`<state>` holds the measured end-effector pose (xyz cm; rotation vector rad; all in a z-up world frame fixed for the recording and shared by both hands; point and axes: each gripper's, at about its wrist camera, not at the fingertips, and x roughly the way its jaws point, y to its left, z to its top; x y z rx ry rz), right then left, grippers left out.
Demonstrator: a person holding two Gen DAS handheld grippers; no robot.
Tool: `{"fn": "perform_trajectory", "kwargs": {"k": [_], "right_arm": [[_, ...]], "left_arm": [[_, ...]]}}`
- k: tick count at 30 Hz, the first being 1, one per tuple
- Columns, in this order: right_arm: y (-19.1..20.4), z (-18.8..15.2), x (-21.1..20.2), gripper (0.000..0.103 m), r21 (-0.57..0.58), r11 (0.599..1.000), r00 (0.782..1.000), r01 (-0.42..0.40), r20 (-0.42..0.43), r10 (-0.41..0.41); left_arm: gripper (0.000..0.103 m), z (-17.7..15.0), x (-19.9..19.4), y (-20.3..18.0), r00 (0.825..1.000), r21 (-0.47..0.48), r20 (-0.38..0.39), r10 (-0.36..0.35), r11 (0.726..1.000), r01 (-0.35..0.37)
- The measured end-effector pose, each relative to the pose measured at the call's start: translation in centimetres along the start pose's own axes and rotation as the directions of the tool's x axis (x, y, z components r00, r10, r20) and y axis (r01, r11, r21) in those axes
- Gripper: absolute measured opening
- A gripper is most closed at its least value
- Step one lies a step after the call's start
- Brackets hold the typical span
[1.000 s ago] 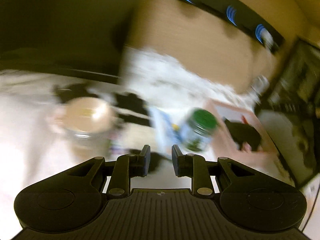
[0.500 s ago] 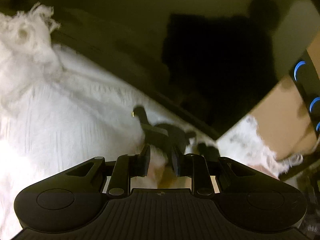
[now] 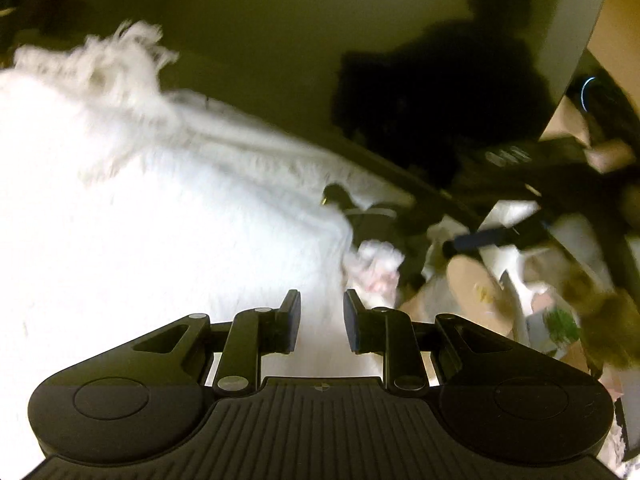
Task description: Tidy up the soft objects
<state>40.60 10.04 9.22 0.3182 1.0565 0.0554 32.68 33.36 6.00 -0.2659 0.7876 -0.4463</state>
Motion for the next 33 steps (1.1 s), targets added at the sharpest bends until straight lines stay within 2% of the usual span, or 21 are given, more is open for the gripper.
{"fn": "perform_trajectory", "kwargs": {"k": [4,6,8,12,18,21,24,27,30,33], "right_arm": [[0.5,1.5,4.0,0.072,0.016,0.999,0.995,0.049,-0.087,-0.048],[0.0,1.8,5.2,0.077,0.032,0.997,0.991,0.068,-0.12,-0.064],[-0.5,1.7,5.0,0.076,0.035,0.997,0.992,0.07,-0.105,-0.066],[-1.4,1.3,4.0,0.065,0.049,0.998,0.996,0.039,-0.085,-0.035],[-1.8,0.6,0.9,0.063,0.02,0.998,0.998,-0.056,-0.041,0.057],[-1.9,0.1,-1.6,0.063,-0.005,0.998,0.998,-0.068,-0.001,0.068],[-1.9,-0.7,-3.7,0.063,-0.039,0.998,0.997,-0.055,0.053,0.057],[-2.3,-2.0,-6.7,0.063,-0.057,0.996,0.992,-0.076,0.093,0.081],[-2.8,-2.9,-9.2,0.063,-0.083,0.993,0.985,-0.087,0.141,0.098],[-3.5,-4.5,-11.9,0.063,-0.121,0.991,0.978,-0.048,0.197,0.071]], "left_arm": [[0.026,-1.5,-0.3,0.6,1.0,-0.017,-0.015,-0.006,1.0,0.005],[0.026,-1.8,-0.4,0.5,1.0,-0.004,-0.022,-0.014,1.0,0.014],[0.026,-1.7,-0.2,0.3,0.999,0.013,-0.028,-0.021,1.0,0.022],[0.026,-0.5,1.7,-0.5,0.998,-0.004,-0.031,-0.06,0.998,0.06],[0.026,1.6,5.5,-1.1,0.989,-0.074,-0.089,-0.122,0.991,0.115],[0.026,2.2,6.9,-1.2,0.982,-0.117,-0.125,-0.145,0.985,0.131],[0.026,2.7,8.3,-1.1,0.981,-0.158,-0.14,-0.135,0.981,0.112],[0.026,3.1,9.6,-1.4,0.978,-0.18,-0.17,-0.118,0.98,0.087],[0.028,3.8,11.0,-2.1,0.975,-0.171,-0.2,-0.093,0.983,0.058],[0.029,4.6,12.3,-3.5,0.971,-0.13,-0.234,-0.056,0.991,0.026]]}}
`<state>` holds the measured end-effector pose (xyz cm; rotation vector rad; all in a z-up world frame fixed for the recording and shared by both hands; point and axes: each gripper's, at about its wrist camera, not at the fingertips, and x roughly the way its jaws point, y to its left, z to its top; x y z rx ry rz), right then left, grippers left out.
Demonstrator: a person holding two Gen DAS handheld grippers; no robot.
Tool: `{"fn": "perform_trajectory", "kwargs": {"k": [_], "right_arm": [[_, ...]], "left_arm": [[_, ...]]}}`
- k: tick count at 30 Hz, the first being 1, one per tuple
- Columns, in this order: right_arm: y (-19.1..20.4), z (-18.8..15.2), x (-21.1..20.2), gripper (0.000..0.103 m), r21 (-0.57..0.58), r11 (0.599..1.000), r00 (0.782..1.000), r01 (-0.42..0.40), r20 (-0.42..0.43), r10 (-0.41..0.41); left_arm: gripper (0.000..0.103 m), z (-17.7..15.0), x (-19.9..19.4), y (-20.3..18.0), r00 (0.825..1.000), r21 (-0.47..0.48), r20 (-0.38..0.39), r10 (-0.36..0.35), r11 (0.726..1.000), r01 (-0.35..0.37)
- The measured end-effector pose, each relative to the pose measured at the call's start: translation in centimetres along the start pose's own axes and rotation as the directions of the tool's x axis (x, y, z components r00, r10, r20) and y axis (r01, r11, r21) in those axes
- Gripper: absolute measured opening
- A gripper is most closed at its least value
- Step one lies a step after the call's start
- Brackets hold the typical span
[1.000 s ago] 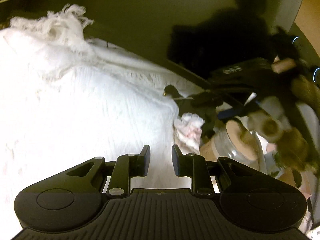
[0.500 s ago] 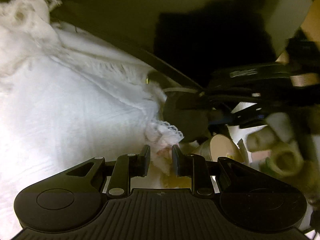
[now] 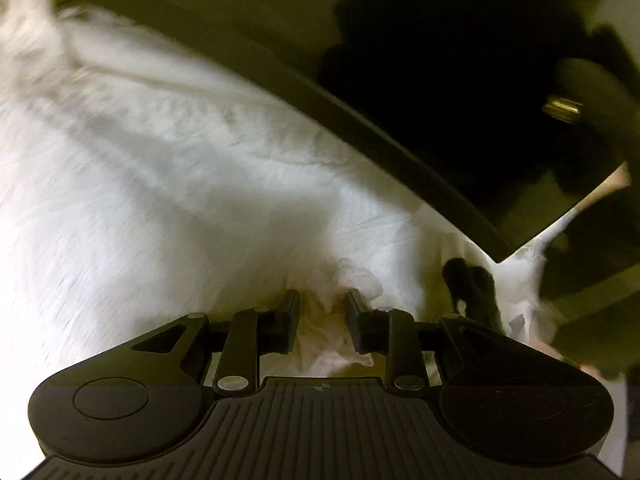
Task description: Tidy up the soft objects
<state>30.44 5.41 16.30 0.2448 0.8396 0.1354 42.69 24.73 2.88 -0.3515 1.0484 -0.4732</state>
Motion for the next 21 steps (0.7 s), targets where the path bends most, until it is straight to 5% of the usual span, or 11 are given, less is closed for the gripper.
{"fn": "perform_trajectory", "kwargs": {"k": [12,16,21], "right_arm": [[-1.4,-2.7,-5.8,0.063,-0.035,0.983,0.976,0.181,0.13,-0.175],[-3.2,-4.1,-7.2,0.063,0.022,0.984,0.975,0.179,0.128,-0.18],[-4.8,-5.1,-8.4,0.063,0.086,0.975,0.969,0.206,0.12,-0.215]], "left_arm": [[0.023,2.6,3.7,-1.7,0.991,0.033,-0.129,0.034,0.999,-0.03],[0.012,2.6,3.5,-2.2,0.992,0.056,-0.114,0.061,0.997,-0.055],[0.011,2.3,0.6,-2.7,0.999,0.122,-0.039,-0.013,0.992,0.018]]}}
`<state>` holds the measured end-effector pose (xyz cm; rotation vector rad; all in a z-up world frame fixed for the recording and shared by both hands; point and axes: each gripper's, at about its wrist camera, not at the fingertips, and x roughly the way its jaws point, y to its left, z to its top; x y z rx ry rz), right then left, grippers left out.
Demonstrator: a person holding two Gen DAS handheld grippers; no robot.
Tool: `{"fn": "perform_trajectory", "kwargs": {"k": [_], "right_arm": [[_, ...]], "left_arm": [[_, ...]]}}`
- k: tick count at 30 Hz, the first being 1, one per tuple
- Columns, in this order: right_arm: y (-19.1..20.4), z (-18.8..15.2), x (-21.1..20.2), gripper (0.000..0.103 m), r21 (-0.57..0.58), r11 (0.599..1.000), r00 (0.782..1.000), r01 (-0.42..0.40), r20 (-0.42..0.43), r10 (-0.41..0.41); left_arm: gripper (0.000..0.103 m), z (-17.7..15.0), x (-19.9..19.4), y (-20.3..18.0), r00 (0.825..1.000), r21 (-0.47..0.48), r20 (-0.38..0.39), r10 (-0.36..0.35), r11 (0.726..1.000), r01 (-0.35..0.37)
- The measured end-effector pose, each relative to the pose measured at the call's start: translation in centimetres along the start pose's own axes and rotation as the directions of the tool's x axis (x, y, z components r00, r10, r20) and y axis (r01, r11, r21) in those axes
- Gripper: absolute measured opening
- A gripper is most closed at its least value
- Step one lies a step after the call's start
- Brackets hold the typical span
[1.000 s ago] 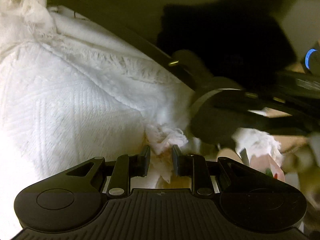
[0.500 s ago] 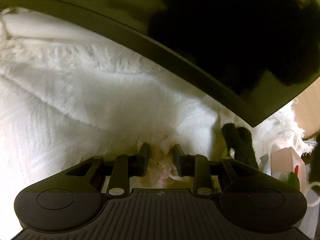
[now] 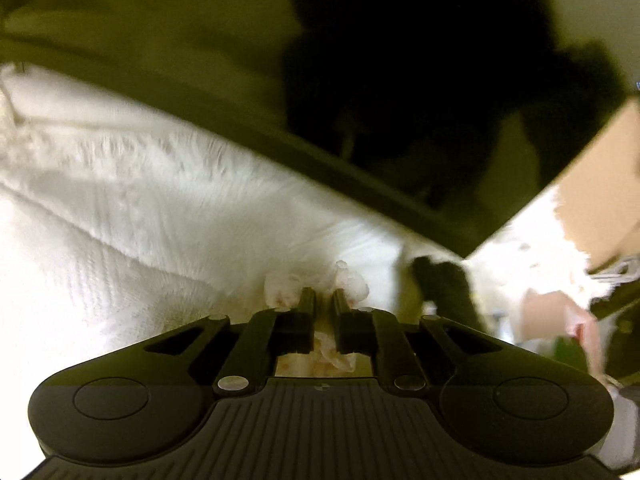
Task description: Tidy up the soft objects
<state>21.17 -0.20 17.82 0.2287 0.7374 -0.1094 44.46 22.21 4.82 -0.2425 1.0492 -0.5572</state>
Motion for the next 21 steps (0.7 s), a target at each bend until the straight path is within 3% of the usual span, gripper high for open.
{"fn": "perform_trajectory", "kwargs": {"k": [8,14,21], "right_arm": [[-2.1,-0.5,-1.2,0.063,0.039,0.999,1.0,-0.005,0.0,0.005],[-2.6,-0.4,-2.0,0.063,0.02,1.0,1.0,-0.017,0.014,0.016],[-7.0,0.5,-5.6,0.063,0.045,0.999,0.995,0.029,0.092,-0.033]], "left_arm": [[0.01,-0.8,-7.5,0.0,0.985,0.028,0.144,-0.094,0.995,0.091],[0.01,-1.6,-11.3,-0.9,0.972,0.029,0.186,-0.144,0.99,0.141],[0.011,-1.3,-14.0,-10.2,0.938,0.22,0.177,-0.297,0.941,0.256]]}}
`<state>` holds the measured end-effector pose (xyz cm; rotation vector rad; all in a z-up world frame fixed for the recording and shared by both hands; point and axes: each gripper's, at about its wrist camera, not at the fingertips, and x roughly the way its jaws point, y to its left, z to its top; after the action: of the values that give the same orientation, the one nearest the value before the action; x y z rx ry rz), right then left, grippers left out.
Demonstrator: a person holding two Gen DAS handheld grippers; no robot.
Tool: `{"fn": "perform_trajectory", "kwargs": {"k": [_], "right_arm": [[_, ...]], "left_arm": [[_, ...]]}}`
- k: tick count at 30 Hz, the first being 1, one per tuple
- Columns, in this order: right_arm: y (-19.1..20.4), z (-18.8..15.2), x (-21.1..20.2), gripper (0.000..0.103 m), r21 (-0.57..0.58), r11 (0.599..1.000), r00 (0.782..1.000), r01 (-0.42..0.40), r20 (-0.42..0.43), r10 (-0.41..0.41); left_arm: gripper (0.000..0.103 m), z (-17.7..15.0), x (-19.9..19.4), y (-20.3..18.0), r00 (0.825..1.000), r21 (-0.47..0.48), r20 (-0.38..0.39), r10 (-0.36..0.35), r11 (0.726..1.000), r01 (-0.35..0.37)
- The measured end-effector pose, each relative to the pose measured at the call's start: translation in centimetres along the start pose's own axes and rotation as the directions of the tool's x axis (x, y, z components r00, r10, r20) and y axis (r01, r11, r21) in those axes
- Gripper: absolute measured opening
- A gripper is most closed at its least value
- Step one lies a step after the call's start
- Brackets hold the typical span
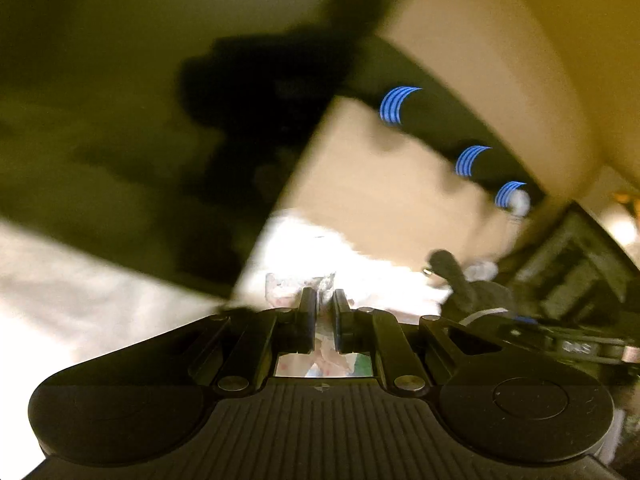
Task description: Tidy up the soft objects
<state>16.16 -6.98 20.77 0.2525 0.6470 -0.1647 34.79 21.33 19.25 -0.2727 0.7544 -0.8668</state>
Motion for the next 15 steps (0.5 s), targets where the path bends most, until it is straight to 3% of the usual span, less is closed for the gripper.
{"fn": "perform_trajectory", "kwargs": {"k": [6,12,14,15], "right_arm": [[-7.3,0.2,-4.0,0.063,0.01,0.989,0.986,0.146,0.081,-0.147],[-14.6,-1.6,-4.8,0.063,0.15,0.957,0.965,0.247,0.048,-0.257],[-16.6,-2.5,-4.7,0.063,0.21,0.945,0.965,0.25,0.026,-0.261],[-17.4,-2.9,-4.4,0.063,0.23,0.939,0.964,0.254,0.013,-0.264]], "left_arm": [[0.011,0.1,4.8,-8.9,0.984,0.086,-0.062,-0.168,0.981,0.172],[0.016,-4.2,14.6,-16.7,0.926,0.104,-0.22,-0.306,0.937,0.334],[0.018,-5.9,17.8,-18.2,0.916,0.107,-0.289,-0.277,0.942,0.318],[0.019,-6.8,19.1,-18.7,0.923,0.12,-0.306,-0.234,0.952,0.281]]}}
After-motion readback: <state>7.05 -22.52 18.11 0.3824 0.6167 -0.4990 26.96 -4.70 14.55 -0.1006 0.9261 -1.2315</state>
